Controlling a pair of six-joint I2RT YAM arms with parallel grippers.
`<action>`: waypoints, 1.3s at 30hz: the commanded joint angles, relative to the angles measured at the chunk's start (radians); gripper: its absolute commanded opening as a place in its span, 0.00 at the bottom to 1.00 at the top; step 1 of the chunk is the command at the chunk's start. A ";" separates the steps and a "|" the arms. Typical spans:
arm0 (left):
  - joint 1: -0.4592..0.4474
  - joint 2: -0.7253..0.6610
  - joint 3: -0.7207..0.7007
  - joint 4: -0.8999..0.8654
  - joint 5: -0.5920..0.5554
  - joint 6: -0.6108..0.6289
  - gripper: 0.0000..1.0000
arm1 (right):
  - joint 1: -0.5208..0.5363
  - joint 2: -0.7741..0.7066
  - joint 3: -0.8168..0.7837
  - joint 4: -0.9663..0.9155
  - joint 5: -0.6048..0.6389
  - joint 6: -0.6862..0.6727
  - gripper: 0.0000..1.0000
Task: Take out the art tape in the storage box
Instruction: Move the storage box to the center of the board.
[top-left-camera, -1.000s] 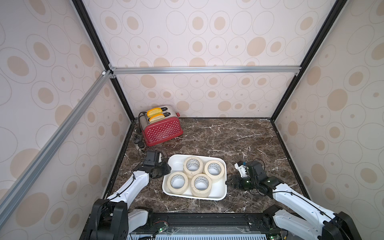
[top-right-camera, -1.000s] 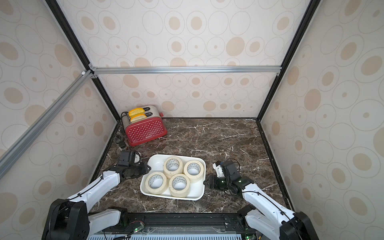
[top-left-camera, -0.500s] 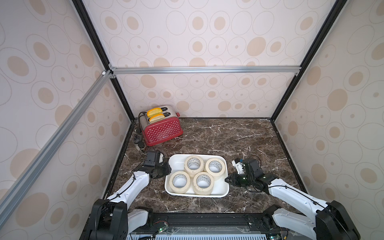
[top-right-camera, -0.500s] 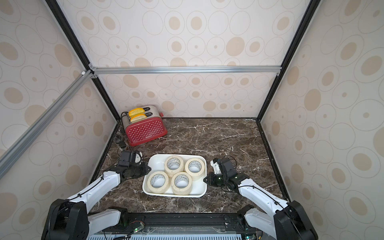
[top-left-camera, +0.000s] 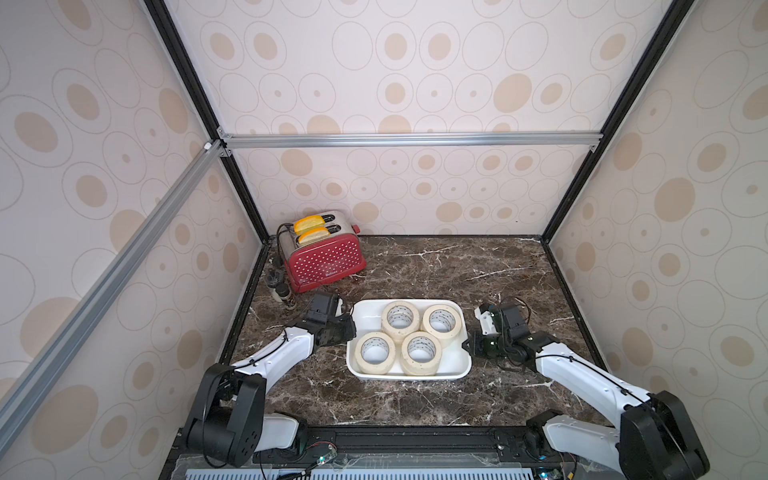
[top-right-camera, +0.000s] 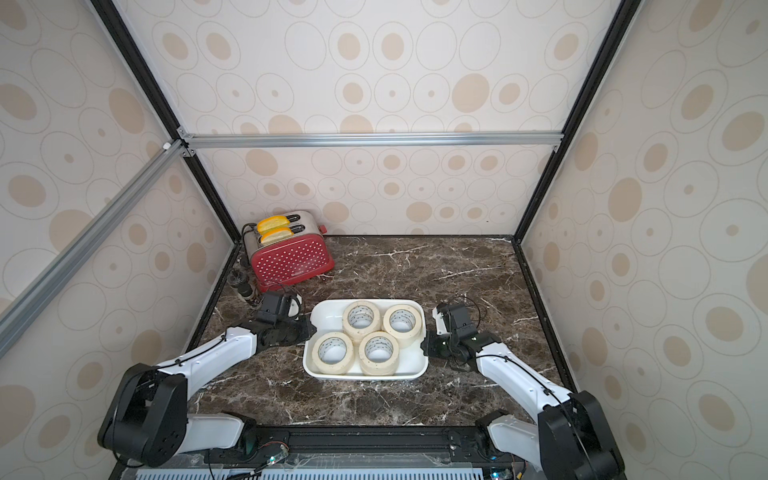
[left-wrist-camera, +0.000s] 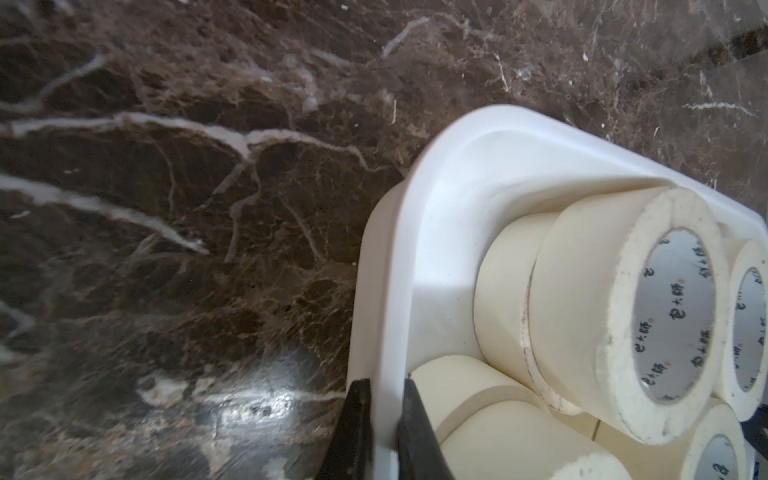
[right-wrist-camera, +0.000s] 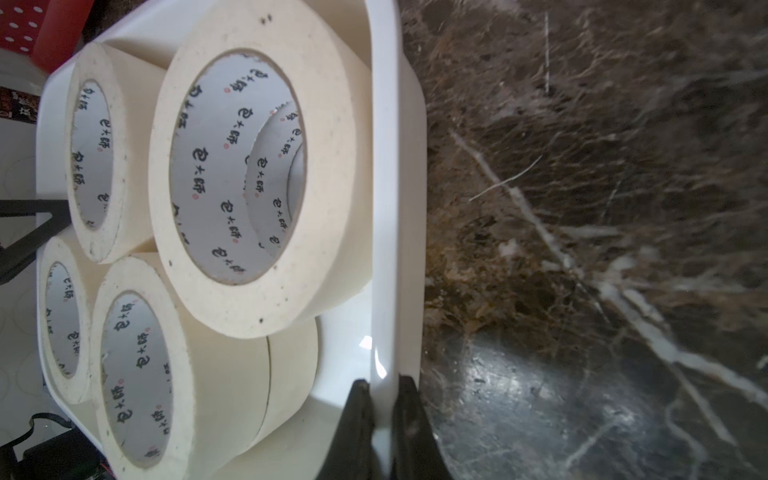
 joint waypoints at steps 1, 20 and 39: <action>0.003 0.062 0.107 0.093 -0.062 -0.095 0.13 | -0.055 0.043 0.091 0.083 -0.031 -0.068 0.06; 0.000 0.503 0.543 0.145 -0.060 -0.134 0.15 | -0.252 0.452 0.422 0.136 -0.096 -0.180 0.06; 0.002 0.596 0.747 -0.021 -0.154 -0.044 0.45 | -0.288 0.618 0.596 0.097 -0.151 -0.209 0.13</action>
